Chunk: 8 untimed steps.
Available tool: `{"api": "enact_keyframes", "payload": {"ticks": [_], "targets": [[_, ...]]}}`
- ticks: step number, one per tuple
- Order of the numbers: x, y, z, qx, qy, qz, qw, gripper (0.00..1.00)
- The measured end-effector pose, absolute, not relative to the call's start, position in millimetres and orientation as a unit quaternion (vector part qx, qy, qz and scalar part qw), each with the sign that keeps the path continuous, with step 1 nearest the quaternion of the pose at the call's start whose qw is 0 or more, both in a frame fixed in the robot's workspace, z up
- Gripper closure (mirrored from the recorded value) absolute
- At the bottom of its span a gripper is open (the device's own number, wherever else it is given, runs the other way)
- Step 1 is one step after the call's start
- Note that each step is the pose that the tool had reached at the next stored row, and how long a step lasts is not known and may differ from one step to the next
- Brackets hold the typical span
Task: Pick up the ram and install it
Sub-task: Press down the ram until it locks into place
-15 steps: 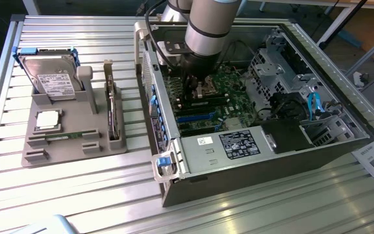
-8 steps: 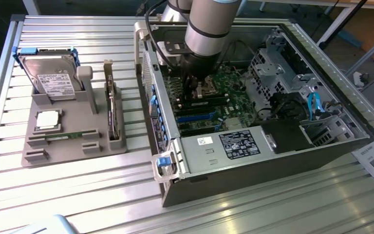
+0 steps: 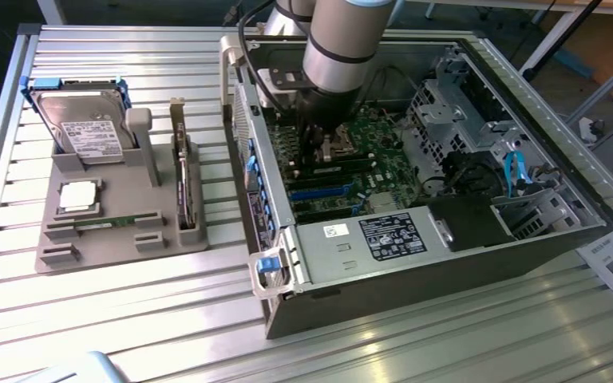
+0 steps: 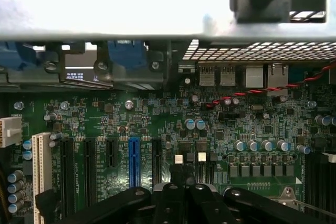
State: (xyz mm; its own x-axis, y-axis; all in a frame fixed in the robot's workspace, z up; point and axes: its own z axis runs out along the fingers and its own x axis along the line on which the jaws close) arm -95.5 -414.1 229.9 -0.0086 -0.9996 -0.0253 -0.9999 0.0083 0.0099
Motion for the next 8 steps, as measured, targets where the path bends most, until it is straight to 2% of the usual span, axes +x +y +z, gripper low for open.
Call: {"api": "enact_keyframes", "payload": {"ticks": [8], "targets": [[-95.4,-414.4,233.6,-0.704,0.71,0.012,0.006,0.9]]}}
